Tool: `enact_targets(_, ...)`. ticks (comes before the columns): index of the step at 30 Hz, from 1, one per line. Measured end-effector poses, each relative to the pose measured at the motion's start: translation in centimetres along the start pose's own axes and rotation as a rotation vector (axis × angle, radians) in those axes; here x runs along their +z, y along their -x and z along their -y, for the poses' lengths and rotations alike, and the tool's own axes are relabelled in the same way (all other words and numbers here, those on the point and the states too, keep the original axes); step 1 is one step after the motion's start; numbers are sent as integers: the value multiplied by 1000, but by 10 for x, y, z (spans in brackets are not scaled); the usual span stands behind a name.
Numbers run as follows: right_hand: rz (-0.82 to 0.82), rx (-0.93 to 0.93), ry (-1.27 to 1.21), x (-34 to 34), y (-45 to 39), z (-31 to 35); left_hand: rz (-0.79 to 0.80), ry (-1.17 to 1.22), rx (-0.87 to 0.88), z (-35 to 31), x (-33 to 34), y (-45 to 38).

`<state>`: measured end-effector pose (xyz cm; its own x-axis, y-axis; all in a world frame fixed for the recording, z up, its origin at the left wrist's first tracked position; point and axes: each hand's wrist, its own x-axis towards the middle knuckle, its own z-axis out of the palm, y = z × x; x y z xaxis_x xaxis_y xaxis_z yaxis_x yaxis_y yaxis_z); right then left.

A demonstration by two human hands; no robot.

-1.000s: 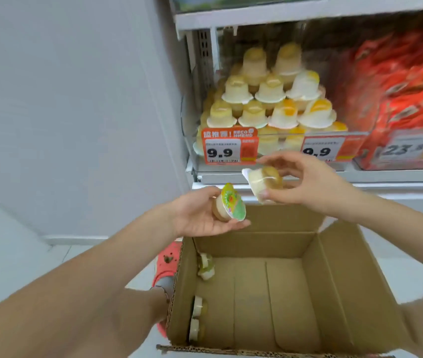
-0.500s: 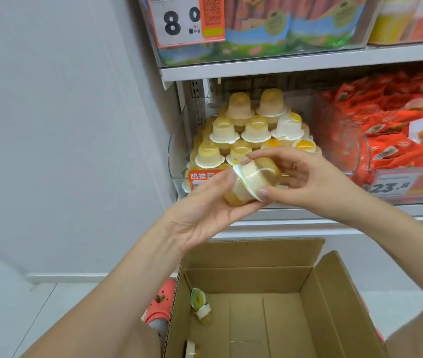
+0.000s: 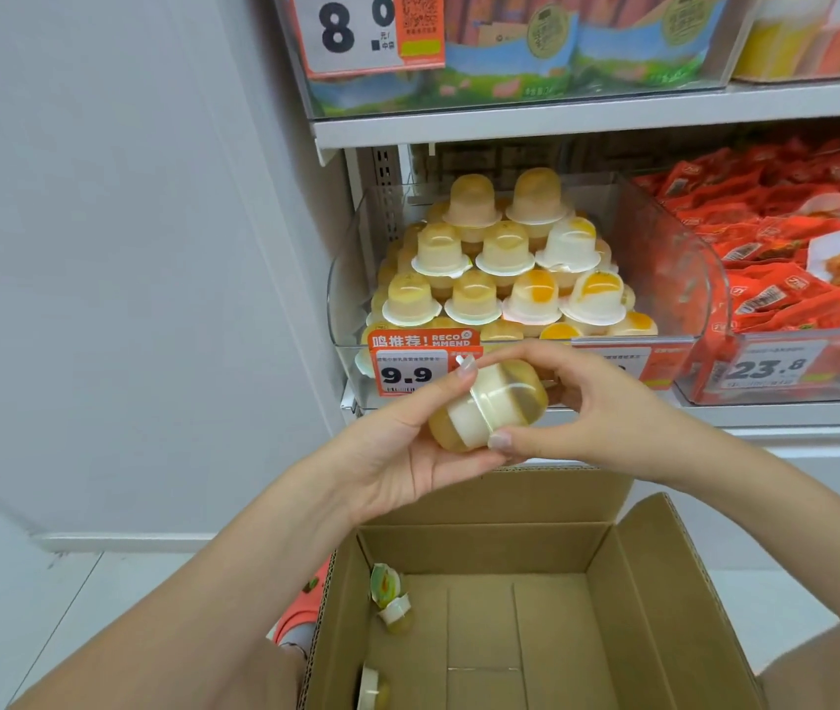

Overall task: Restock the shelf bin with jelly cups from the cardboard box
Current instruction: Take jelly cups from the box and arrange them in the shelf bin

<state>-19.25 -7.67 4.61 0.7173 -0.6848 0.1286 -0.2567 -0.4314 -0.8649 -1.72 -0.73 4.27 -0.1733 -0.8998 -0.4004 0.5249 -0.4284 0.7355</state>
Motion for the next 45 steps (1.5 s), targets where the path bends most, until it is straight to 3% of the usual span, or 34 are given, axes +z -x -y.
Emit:
enact_targets(6, -14, -10, -34, 12, -1, 6, -23, -4, -15, -3, -6, 4)
enact_targets(11, -156, -4, -67, 15, -15, 11, -45, -36, -1, -15, -9, 10)
enact_targets(13, -260, -25, 36, 0, -34, 20, -226, -262, 88, -22, -17, 9)
enact_targets(15, -288, -62, 263, -21, -60, 35, -486, -727, 254, -25, -30, 6)
enact_targets(17, -196, -82, 539, -39, -89, 50, -588, -1047, 358, -25, -41, 4)
enact_targets(21, 210, -77, 898, -41, -130, 60, -592, -1150, 363, -25, -56, -4)
enact_targets(23, 313, -71, 950, -33, -141, 57, -618, -1208, 389, -27, -59, -5)
enact_targets(45, 705, 26, 1019, -17, -184, 68, -533, -1314, 362, -22, -59, -27)
